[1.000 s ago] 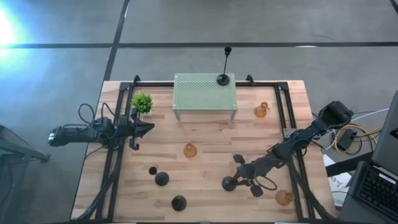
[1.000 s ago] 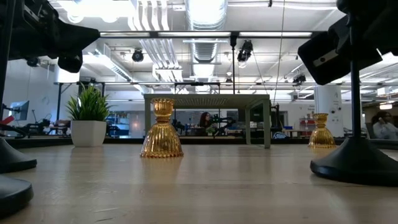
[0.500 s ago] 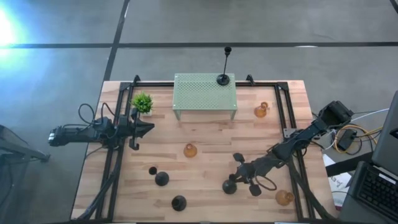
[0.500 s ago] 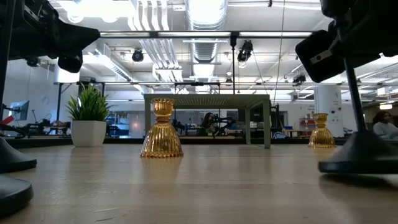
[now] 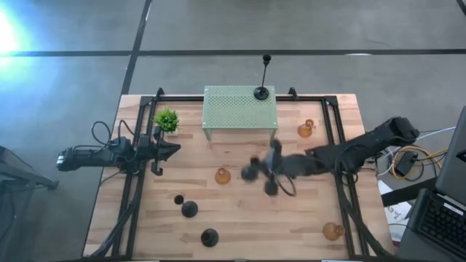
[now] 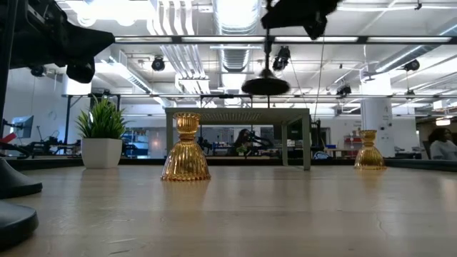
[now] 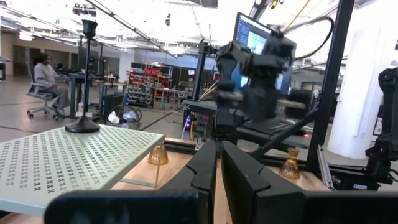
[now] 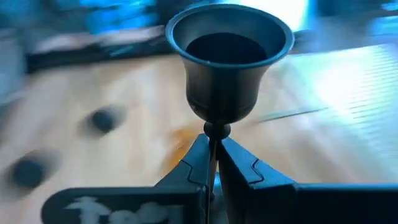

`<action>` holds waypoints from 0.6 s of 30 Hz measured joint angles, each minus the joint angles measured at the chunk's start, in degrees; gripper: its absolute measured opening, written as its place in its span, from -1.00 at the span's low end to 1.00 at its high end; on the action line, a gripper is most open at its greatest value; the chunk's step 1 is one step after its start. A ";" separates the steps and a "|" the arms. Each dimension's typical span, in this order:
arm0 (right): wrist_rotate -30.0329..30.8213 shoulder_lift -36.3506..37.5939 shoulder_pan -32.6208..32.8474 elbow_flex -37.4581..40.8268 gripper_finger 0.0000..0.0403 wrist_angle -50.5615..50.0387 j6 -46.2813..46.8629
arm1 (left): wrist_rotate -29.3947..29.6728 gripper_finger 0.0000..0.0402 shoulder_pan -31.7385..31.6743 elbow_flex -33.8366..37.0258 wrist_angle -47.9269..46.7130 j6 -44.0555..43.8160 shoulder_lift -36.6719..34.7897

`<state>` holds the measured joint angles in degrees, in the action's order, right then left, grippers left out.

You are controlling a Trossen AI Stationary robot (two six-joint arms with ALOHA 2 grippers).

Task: Pick & Place candle stick holders
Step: Put the black candle holder on the shelf aligned with the other black candle holder

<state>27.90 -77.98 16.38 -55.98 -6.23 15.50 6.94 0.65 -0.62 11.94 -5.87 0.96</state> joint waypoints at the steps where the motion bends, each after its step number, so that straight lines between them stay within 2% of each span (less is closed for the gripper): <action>1: 3.54 -0.61 -0.95 -2.38 -0.95 -1.36 0.20 | 0.00 -0.86 0.00 0.00 0.00 0.01 -0.01; 3: 9.79 -1.75 -2.60 -5.67 -0.95 -2.90 0.13 | 0.02 -0.86 0.01 0.00 0.04 0.02 0.04; 5: 13.19 -3.05 -4.82 -8.57 -0.95 -2.87 -1.15 | 0.00 -0.86 0.02 -0.01 0.04 0.02 0.02; 12: 14.27 -7.92 -15.47 -14.61 -0.95 -4.14 0.35 | 0.09 -0.86 0.02 -0.02 -0.01 -0.08 0.34; 18: 13.87 -12.70 -24.57 -15.03 -0.95 -3.96 3.89 | 0.20 -0.86 0.02 -0.01 0.02 -0.13 0.63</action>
<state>41.77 -90.68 -8.19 -71.01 -10.20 19.40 7.14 0.67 -0.63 11.97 -6.00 1.58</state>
